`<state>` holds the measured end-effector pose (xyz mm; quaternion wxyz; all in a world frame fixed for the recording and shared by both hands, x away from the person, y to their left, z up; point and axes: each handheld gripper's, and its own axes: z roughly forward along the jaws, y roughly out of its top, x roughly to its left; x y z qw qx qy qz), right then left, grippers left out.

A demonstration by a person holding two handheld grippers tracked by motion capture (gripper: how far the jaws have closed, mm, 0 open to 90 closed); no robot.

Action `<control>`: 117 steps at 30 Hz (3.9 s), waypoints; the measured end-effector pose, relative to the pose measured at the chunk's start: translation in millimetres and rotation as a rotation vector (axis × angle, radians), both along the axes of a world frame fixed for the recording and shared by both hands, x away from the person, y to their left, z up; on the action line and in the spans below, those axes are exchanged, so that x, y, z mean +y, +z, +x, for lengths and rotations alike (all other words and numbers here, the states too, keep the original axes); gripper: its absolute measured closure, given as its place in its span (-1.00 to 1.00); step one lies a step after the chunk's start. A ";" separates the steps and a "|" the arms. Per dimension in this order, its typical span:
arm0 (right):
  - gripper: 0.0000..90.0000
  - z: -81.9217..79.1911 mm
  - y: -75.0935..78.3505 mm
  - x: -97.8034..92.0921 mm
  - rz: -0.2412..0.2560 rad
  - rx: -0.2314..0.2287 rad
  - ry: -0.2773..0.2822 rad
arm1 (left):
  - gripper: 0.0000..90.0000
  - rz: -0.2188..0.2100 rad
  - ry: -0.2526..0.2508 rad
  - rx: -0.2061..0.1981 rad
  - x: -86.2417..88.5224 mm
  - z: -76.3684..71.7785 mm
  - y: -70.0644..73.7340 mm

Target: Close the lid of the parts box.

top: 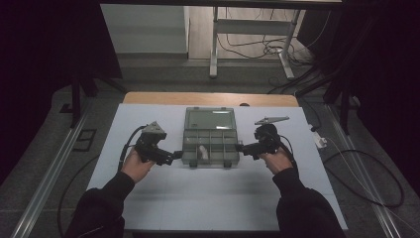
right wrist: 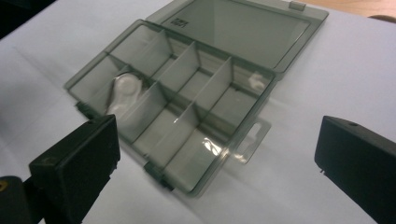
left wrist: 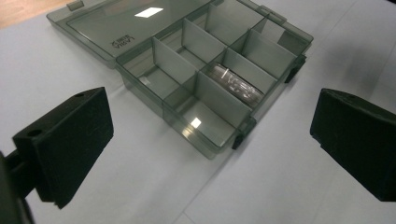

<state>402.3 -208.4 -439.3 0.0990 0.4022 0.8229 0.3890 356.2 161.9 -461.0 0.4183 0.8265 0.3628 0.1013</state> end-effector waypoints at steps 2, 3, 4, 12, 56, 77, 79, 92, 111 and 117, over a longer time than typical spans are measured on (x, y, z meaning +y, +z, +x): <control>-0.98 7.1 -0.6 3.2 -0.017 -0.002 -0.008 | -1.00 0.018 -0.001 -0.001 -3.4 5.8 -1.6; -0.98 10.9 -1.4 5.1 -0.018 -0.002 -0.010 | -1.00 0.025 0.007 -0.001 -4.4 7.6 -2.4; -0.99 13.2 -1.9 6.3 -0.022 0.003 -0.013 | -1.00 0.034 0.027 -0.002 -5.2 11.4 -3.9; -1.00 37.9 -9.5 19.4 -0.041 0.021 -0.036 | -0.98 0.024 0.068 0.004 -5.6 27.9 -8.8; -1.00 150.2 -44.3 57.8 -0.271 0.152 -0.175 | -1.00 0.043 0.012 0.065 -12.4 72.8 -41.1; 0.54 161.2 -48.3 58.5 -0.295 0.209 -0.223 | -1.00 0.077 0.007 0.037 -12.1 71.7 -39.9; 0.67 162.3 -48.5 59.2 -0.294 0.211 -0.237 | -1.00 0.078 0.011 0.036 -11.9 71.8 -39.7; 0.95 165.4 -46.9 60.6 -0.177 0.325 -0.447 | -1.00 0.073 0.046 0.030 -8.2 75.0 -37.4; 0.97 142.5 -24.7 54.7 -0.074 0.173 -0.452 | 0.76 0.065 0.173 0.060 -2.8 125.8 -45.9; 0.97 133.8 -21.4 53.1 -0.055 0.127 -0.442 | 0.98 0.101 0.250 0.074 -10.8 143.1 -50.2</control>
